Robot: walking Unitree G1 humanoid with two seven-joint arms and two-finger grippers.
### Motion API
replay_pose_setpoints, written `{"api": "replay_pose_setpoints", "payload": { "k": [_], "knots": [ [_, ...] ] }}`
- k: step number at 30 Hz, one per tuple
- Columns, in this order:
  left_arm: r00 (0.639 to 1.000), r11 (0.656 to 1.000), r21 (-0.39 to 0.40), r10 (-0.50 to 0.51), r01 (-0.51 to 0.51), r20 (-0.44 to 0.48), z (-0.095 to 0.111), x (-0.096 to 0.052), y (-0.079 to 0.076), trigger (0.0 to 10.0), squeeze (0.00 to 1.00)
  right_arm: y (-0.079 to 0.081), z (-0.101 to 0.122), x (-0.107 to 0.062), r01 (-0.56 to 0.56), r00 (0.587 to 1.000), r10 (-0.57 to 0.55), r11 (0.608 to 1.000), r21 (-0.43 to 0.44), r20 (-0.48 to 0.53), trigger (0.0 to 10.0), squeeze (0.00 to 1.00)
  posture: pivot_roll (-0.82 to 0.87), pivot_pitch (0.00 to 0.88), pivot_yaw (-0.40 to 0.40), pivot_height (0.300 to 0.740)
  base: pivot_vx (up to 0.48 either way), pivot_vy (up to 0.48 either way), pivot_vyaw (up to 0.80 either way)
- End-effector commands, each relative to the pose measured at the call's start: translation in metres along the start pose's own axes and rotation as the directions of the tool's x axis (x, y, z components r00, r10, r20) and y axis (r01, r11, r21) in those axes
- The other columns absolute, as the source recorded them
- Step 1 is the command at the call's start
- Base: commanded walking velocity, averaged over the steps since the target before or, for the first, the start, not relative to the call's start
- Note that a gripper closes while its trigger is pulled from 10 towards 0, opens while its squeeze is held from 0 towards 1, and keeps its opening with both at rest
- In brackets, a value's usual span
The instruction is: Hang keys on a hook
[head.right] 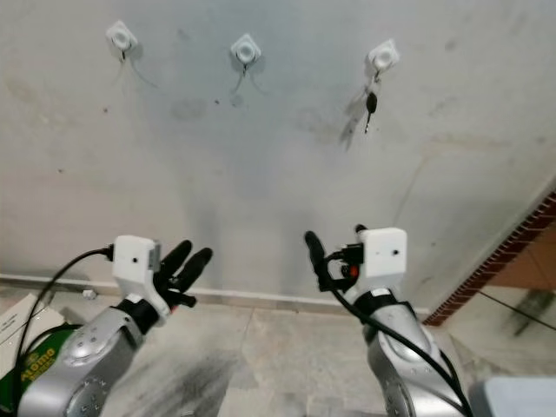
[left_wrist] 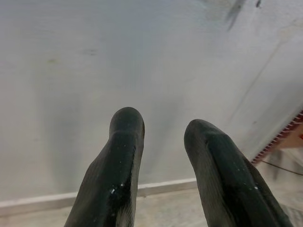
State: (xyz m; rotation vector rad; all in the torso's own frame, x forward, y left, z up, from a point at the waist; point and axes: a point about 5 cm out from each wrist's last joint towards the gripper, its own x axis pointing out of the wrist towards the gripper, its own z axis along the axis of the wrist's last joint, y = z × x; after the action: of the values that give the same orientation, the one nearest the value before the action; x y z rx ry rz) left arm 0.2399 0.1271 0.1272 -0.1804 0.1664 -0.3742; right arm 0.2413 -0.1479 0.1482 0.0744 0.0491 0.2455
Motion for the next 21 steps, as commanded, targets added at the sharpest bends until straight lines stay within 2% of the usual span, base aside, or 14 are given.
{"api": "replay_pose_setpoints", "payload": {
  "k": [1,21],
  "knots": [
    [1.0,1.0,-0.007,-0.021,0.021,-0.004,-0.0008,0.0005,-0.0046,10.0,0.0,-0.0038,0.0019,-0.0017,0.013,1.0,-0.013,1.0,-0.011,0.004,10.0,0.0,-0.06,0.083,-0.006,0.74,-0.277,0.0,0.0],
    [1.0,1.0,-0.007,-0.023,0.023,-0.004,-0.0009,0.0012,-0.0051,10.0,0.0,-0.0035,0.0012,-0.0009,0.008,1.0,-0.008,1.0,-0.011,0.001,10.0,0.0,-0.06,0.084,-0.006,0.74,-0.275,0.0,0.0]
  ]
}}
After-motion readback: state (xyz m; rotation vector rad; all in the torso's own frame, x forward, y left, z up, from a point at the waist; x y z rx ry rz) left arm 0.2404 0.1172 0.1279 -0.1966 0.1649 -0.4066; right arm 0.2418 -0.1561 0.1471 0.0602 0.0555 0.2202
